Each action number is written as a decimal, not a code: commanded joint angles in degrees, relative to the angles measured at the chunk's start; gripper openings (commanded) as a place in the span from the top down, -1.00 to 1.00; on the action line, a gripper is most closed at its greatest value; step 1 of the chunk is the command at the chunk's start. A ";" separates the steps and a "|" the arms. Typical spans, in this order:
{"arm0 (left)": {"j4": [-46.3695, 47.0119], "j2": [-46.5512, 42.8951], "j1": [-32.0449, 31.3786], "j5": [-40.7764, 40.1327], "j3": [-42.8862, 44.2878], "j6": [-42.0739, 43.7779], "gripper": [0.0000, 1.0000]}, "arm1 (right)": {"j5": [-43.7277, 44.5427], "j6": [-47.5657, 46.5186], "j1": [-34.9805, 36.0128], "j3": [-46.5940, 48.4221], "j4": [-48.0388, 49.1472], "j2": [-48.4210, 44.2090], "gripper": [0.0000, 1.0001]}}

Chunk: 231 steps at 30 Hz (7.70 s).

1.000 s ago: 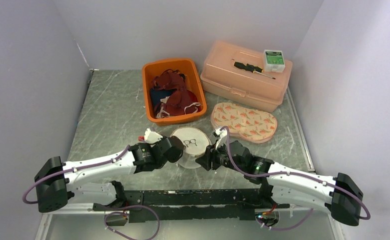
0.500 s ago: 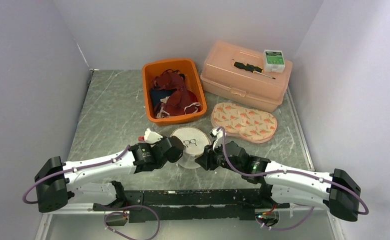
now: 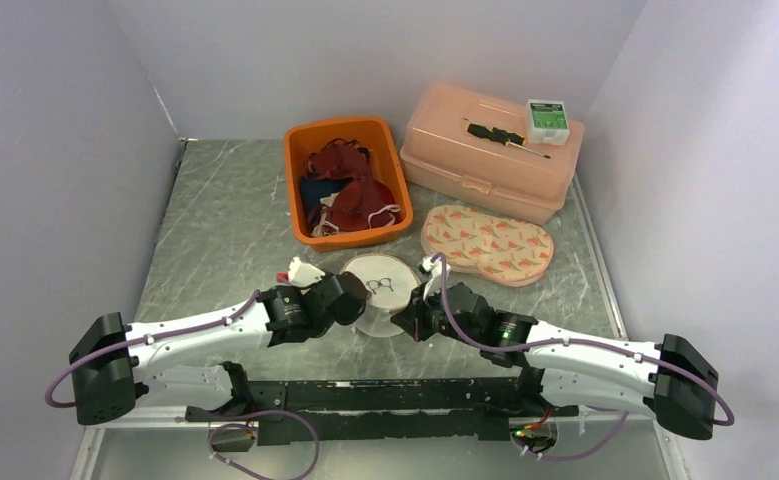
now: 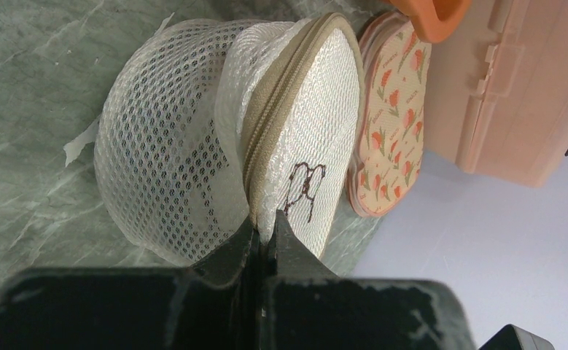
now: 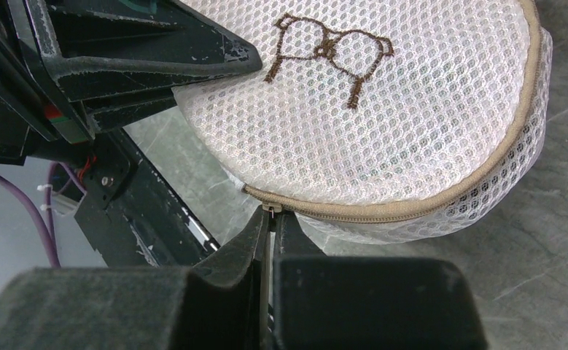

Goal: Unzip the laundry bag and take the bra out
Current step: Unzip the laundry bag at the center of the board.

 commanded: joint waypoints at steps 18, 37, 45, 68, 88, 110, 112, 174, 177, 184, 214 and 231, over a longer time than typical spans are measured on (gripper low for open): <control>4.86 -0.82 0.59 4.35 -0.19 10.42 0.95 | 19.93 6.27 -1.28 -0.40 -12.36 -4.79 1.00; 22.65 6.28 22.76 43.20 3.14 59.24 0.88 | 2.26 -2.75 1.59 -5.34 -10.28 -19.12 1.00; 23.58 6.84 23.26 47.78 2.57 59.49 -0.59 | 4.77 0.75 3.19 -8.15 -2.44 -14.95 1.00; 17.44 -1.13 1.46 16.56 -2.04 29.28 -0.35 | 6.52 0.84 3.46 -5.05 3.48 -5.75 1.00; 16.10 2.79 1.56 14.29 -0.55 30.29 0.95 | 9.30 0.44 3.76 -5.72 -3.14 -9.96 1.00; 16.71 -1.73 14.52 39.62 2.25 58.94 0.95 | 11.32 -11.86 2.69 -4.19 -8.13 -24.56 1.00; 16.36 0.04 16.50 44.23 6.04 63.26 0.95 | 9.10 -13.29 2.96 -2.63 -10.55 -26.40 1.00; 22.31 3.59 -5.24 6.96 -1.90 19.18 -0.63 | 21.03 -0.23 11.38 -5.20 -7.37 -13.97 1.00; 21.48 5.12 -4.78 6.60 -1.35 18.69 -0.43 | 20.31 -0.57 11.37 -5.24 -7.56 -14.57 1.00; 21.37 8.13 -1.79 11.81 -0.48 19.83 -0.13 | 19.41 -1.06 11.37 -5.67 -7.60 -15.44 1.00; 23.21 -2.73 4.58 20.60 -8.69 32.37 0.95 | 32.64 7.18 10.76 -3.18 -20.17 -14.77 1.00; 2.76 5.99 21.27 50.15 15.34 75.80 0.93 | 14.71 -13.37 17.49 1.10 -3.84 -13.73 1.00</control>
